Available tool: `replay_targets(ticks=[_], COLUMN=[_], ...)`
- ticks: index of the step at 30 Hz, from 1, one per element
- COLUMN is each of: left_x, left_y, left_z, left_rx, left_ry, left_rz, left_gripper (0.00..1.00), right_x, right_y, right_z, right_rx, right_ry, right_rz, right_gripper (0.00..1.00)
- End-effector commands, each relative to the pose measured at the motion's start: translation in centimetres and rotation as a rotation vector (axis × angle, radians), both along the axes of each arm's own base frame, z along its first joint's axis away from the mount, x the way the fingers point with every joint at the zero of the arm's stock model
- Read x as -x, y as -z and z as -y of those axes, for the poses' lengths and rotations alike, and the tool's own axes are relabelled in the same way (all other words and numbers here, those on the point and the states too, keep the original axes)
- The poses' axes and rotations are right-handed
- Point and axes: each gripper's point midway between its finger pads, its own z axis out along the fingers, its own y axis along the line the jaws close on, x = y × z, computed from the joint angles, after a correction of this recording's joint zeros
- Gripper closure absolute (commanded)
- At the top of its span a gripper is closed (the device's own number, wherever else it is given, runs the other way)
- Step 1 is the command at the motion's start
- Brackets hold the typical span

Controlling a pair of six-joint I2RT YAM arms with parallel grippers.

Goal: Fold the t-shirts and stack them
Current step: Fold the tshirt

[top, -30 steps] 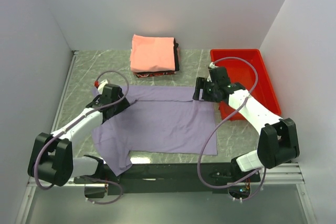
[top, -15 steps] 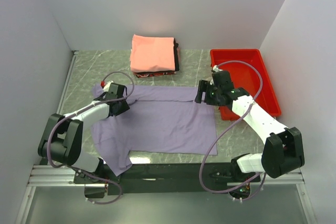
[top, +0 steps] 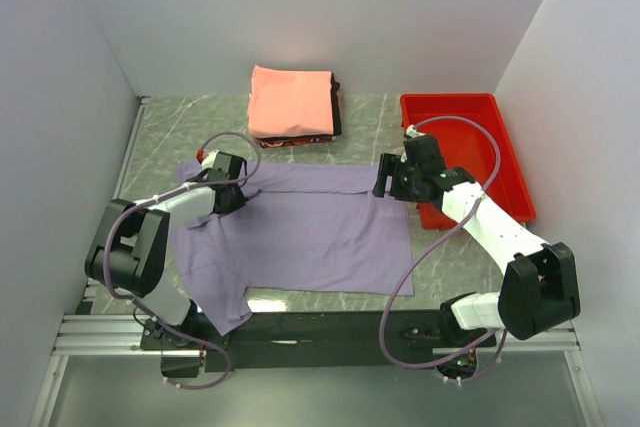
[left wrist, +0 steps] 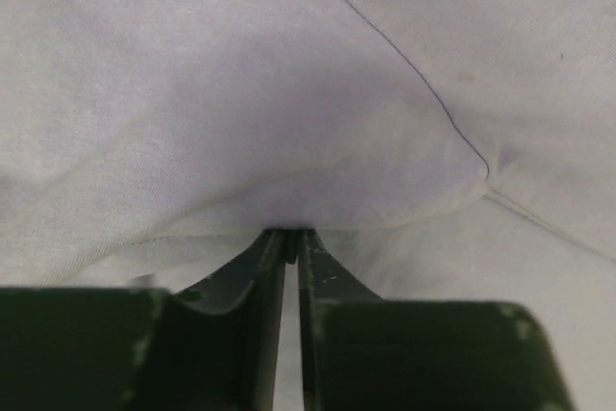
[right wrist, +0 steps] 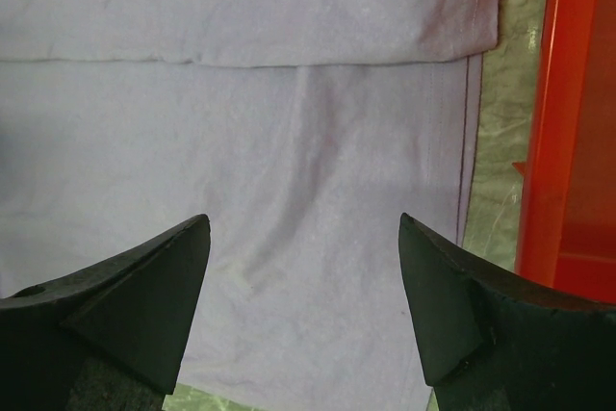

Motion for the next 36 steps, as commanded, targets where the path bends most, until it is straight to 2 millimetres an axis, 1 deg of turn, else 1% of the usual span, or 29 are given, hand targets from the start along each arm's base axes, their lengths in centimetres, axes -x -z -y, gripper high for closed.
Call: replay_targets(ticks=[1, 2, 6, 7, 8, 9, 11, 12, 13, 17, 21, 24, 25, 27, 30, 33, 35, 36], left_x=[-0.8, -0.5, 0.1, 0.3, 0.6, 0.6, 1.0, 1.0, 1.2, 1.9, 2.8, 3.7, 4.3, 4.9, 5.5, 5.8, 5.9, 6.0], left_y=[-0.9, -0.8, -1.7, -1.8, -1.8, -2.5, -2.9, -3.6, -3.9, -4.8, -4.3, -3.8, -3.6, -3.7, -4.2, -4.2, -4.1, -3.7], left_z=[-0.2, -0.2, 0.0, 0.4, 0.4, 0.6, 1.0, 1.2, 1.5, 1.9, 2.3, 2.5, 2.6, 2.5, 3.0, 3.8, 4.0, 3.9], left_rx=[-0.01, -0.009, 0.015, 0.03, 0.036, 0.046, 0.061, 0.072, 0.084, 0.094, 0.093, 0.073, 0.063, 0.056, 0.071, 0.091, 0.087, 0.078], left_ry=[-0.014, -0.016, -0.002, 0.013, 0.019, 0.026, 0.047, 0.055, 0.069, 0.086, 0.092, 0.091, 0.087, 0.081, 0.091, 0.126, 0.137, 0.134], left_rz=[0.031, 0.024, 0.039, 0.036, 0.033, 0.048, 0.053, 0.07, 0.072, 0.078, 0.039, -0.004, -0.027, -0.043, -0.05, -0.052, -0.058, -0.073], left_gripper=[0.87, 0.88, 0.98, 0.99, 0.99, 0.99, 0.99, 0.99, 0.99, 0.99, 0.99, 0.99, 0.99, 0.99, 0.99, 0.92, 0.82, 0.78], right_x=[-0.5, -0.5, -0.5, -0.4, -0.4, -0.5, -0.4, -0.4, -0.4, -0.3, -0.2, -0.1, -0.2, -0.2, -0.1, -0.1, -0.1, 0.0], right_y=[-0.9, -0.9, -0.8, -0.8, -0.8, -0.7, -0.7, -0.8, -0.7, -0.8, -0.8, -0.7, -0.7, -0.6, -0.4, -0.2, -0.2, -0.2], right_z=[0.3, 0.3, 0.3, 0.3, 0.3, 0.2, 0.2, 0.2, 0.2, 0.2, 0.1, 0.1, 0.1, 0.0, -0.1, -0.2, -0.3, -0.2], right_rx=[0.01, 0.009, 0.013, 0.012, 0.011, 0.011, 0.01, 0.008, 0.009, 0.008, 0.006, 0.005, 0.006, 0.004, 0.002, -0.002, -0.004, -0.005], right_ry=[0.005, 0.007, 0.009, 0.007, 0.006, 0.004, 0.004, 0.003, 0.002, 0.001, -0.006, -0.008, -0.008, -0.011, -0.017, -0.021, -0.023, -0.025], right_rz=[0.042, 0.042, 0.04, 0.038, 0.036, 0.036, 0.034, 0.036, 0.035, 0.033, 0.029, 0.026, 0.025, 0.022, 0.014, 0.011, 0.01, 0.008], right_gripper=[0.15, 0.15, 0.15, 0.15, 0.15, 0.15, 0.15, 0.15, 0.15, 0.15, 0.15, 0.15, 0.15, 0.15, 0.15, 0.15, 0.15, 0.15])
